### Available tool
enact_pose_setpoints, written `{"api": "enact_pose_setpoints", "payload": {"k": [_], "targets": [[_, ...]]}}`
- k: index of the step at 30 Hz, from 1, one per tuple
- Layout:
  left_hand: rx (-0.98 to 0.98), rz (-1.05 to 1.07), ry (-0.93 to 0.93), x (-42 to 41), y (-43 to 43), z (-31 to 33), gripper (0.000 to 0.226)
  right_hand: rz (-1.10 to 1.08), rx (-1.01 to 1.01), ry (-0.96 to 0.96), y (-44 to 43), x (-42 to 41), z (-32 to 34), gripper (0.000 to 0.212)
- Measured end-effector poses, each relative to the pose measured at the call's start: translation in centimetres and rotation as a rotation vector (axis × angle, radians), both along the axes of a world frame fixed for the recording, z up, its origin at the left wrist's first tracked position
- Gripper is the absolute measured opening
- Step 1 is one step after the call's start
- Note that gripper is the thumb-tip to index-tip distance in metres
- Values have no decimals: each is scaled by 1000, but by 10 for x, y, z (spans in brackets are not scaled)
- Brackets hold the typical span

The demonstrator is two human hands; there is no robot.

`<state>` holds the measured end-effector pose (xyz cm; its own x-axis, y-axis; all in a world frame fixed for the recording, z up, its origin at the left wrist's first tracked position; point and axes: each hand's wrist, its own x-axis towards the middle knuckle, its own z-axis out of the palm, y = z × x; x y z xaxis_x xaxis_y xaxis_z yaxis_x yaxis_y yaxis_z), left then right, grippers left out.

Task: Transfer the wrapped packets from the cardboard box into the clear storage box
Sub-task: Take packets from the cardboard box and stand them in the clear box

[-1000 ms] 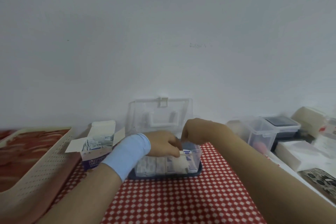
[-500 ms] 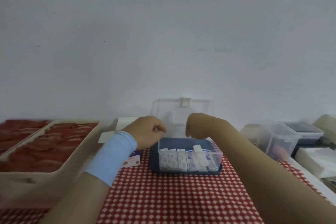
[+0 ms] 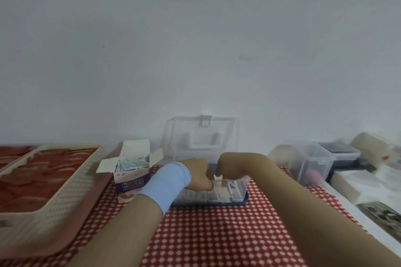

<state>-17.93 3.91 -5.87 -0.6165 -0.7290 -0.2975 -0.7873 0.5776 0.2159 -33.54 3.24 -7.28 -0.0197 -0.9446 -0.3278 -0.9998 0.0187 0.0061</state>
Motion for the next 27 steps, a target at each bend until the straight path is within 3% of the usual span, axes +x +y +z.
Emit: {"api": "enact_pose_setpoints", "payload": {"k": [5,10,15,20,27], "targets": [[31,-5,-47,-14,-3,-2,45,-20,-35,-53,3,-5,5,30],[43,-20,-202,-28,-5,-5,68,39,72,-72,13,-4,5,39],[106,-24,-202,-34,-22,-24,90,29,-56,-119,14,-10,10,35],[37,-63,-45,-17,-8,4,47,18,-239,-308,20,-13,34,35],[-133,100,436,63,-17,35,26,72,-498,-571,15,24,65,20]]}}
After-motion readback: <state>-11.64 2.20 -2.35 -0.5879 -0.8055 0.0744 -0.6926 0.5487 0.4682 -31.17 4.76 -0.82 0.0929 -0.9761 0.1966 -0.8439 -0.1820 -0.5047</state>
